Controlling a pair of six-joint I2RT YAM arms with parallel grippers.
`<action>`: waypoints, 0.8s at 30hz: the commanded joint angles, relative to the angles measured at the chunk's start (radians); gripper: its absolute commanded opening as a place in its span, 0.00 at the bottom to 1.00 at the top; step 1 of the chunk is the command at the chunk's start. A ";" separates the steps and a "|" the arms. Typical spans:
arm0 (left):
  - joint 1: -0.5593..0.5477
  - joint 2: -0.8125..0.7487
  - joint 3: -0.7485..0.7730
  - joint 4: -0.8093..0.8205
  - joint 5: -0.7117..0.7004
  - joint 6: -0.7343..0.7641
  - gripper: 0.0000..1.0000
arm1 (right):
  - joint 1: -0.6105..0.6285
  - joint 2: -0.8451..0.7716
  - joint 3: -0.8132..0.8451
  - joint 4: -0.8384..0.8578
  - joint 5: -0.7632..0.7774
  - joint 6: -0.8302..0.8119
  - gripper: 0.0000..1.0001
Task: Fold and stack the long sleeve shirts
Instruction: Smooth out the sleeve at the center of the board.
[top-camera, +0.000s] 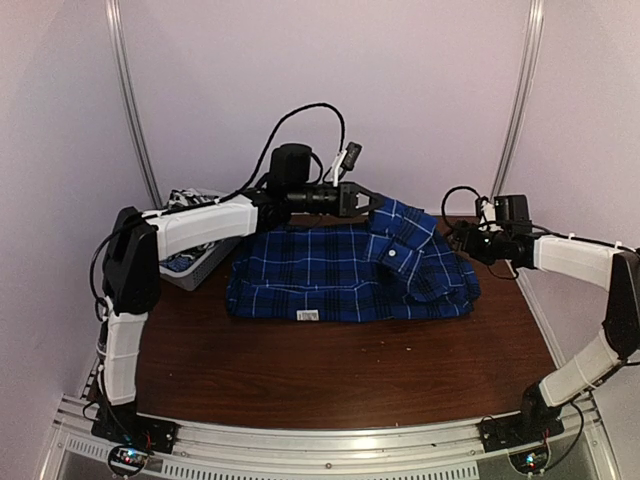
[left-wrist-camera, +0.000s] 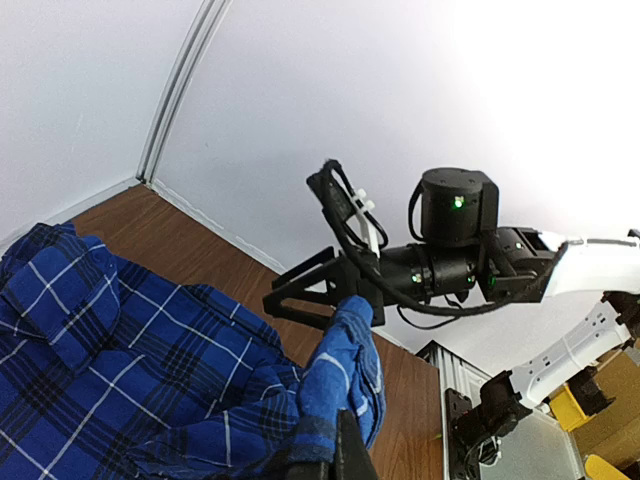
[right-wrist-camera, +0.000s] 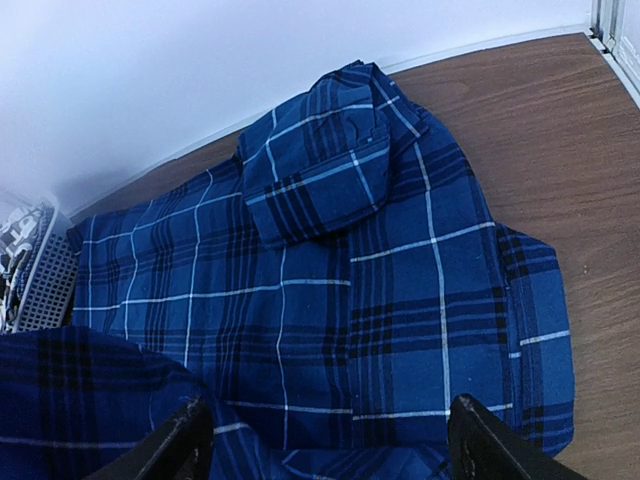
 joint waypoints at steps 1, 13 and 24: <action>0.005 0.090 0.084 0.142 0.036 -0.127 0.00 | -0.005 -0.059 -0.067 0.005 -0.038 -0.008 0.81; 0.055 0.235 0.249 0.218 0.040 -0.285 0.00 | -0.004 -0.125 -0.223 0.029 -0.139 0.006 0.80; 0.090 0.222 0.213 0.338 0.041 -0.393 0.00 | 0.001 -0.077 -0.313 0.170 -0.261 0.075 0.80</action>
